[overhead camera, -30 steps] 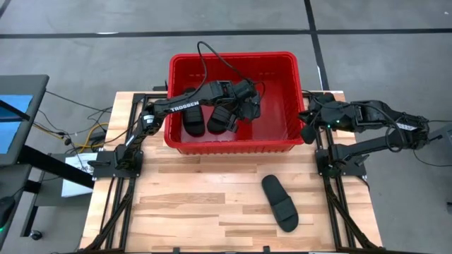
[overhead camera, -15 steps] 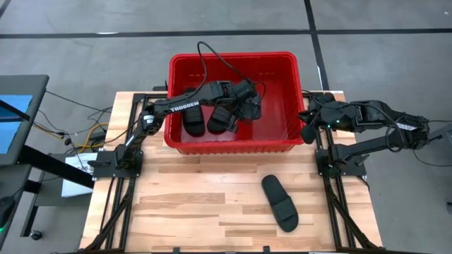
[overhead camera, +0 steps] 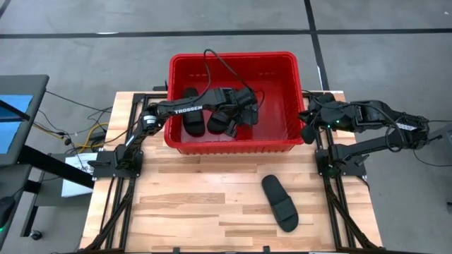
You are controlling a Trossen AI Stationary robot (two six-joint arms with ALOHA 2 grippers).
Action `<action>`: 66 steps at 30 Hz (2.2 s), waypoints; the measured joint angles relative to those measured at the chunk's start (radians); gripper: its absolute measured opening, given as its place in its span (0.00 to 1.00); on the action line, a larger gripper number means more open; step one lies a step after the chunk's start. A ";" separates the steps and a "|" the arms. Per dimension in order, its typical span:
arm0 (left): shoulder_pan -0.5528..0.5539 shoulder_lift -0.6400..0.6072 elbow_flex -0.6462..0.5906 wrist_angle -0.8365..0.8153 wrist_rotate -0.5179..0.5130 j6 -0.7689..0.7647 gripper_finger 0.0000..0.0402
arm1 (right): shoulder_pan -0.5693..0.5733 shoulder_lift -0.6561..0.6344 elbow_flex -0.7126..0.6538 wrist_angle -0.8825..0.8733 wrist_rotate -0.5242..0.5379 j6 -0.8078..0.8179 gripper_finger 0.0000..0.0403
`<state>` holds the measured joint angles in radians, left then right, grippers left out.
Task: Pick and place slides into bin
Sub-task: Put the black slipper into the red bin
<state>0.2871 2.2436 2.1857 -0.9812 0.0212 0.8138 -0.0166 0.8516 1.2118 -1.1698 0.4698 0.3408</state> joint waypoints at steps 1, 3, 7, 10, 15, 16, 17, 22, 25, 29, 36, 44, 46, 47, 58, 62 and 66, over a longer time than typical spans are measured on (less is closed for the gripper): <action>0.000 0.000 0.000 0.002 0.000 0.000 0.00 | 0.000 0.000 0.000 0.000 0.000 0.000 0.13; 0.000 0.000 0.000 0.009 0.000 0.000 0.00 | 0.000 0.000 0.000 -0.001 0.000 0.000 0.13; 0.000 0.000 0.000 0.012 0.001 0.000 0.00 | 0.000 0.000 0.000 -0.003 0.000 0.000 0.13; 0.000 0.000 0.000 0.012 0.005 -0.001 0.00 | 0.000 0.000 0.000 -0.006 0.000 0.000 0.13; 0.000 0.000 0.000 0.048 0.008 -0.005 0.00 | 0.001 0.000 0.000 -0.006 0.000 0.000 0.13; 0.001 0.000 0.000 0.060 0.009 -0.005 0.00 | 0.001 0.000 0.000 -0.008 0.000 0.000 0.13; 0.001 0.000 0.000 0.073 0.010 -0.005 0.00 | 0.001 0.000 0.000 -0.008 0.000 0.000 0.13; 0.004 0.000 0.001 0.083 0.009 -0.014 0.00 | 0.001 0.000 0.000 -0.019 0.000 0.000 0.13; 0.006 0.000 0.001 0.083 0.010 -0.023 0.00 | 0.001 0.000 0.000 -0.028 0.000 0.000 0.13; 0.006 0.000 0.001 0.083 0.010 -0.024 0.00 | 0.001 0.000 0.000 -0.027 0.000 0.000 0.13; 0.007 0.000 0.001 0.083 0.029 -0.024 0.00 | 0.001 0.000 0.000 -0.027 0.000 0.007 0.13; 0.007 0.000 0.001 0.081 0.047 -0.037 0.00 | 0.001 0.000 0.000 -0.027 -0.001 0.007 0.13; 0.008 0.000 0.001 0.082 0.066 -0.042 0.00 | 0.001 0.000 0.000 -0.027 -0.001 0.007 0.13; 0.008 0.000 0.001 0.083 0.072 -0.042 0.00 | 0.001 0.000 0.000 -0.027 -0.001 0.007 0.13; 0.008 0.000 0.001 0.084 0.069 -0.044 0.00 | 0.001 0.000 0.000 -0.035 -0.009 0.008 0.13; 0.012 0.000 0.001 0.121 0.068 -0.041 0.00 | 0.001 0.000 0.000 -0.035 -0.009 0.008 0.13; 0.021 0.000 0.002 0.127 0.059 -0.038 0.00 | 0.001 0.000 0.000 -0.035 -0.023 0.008 0.13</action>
<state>0.3084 2.2440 2.1872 -0.8539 0.0798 0.7757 -0.0154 0.8514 1.2118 -1.2049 0.4471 0.3492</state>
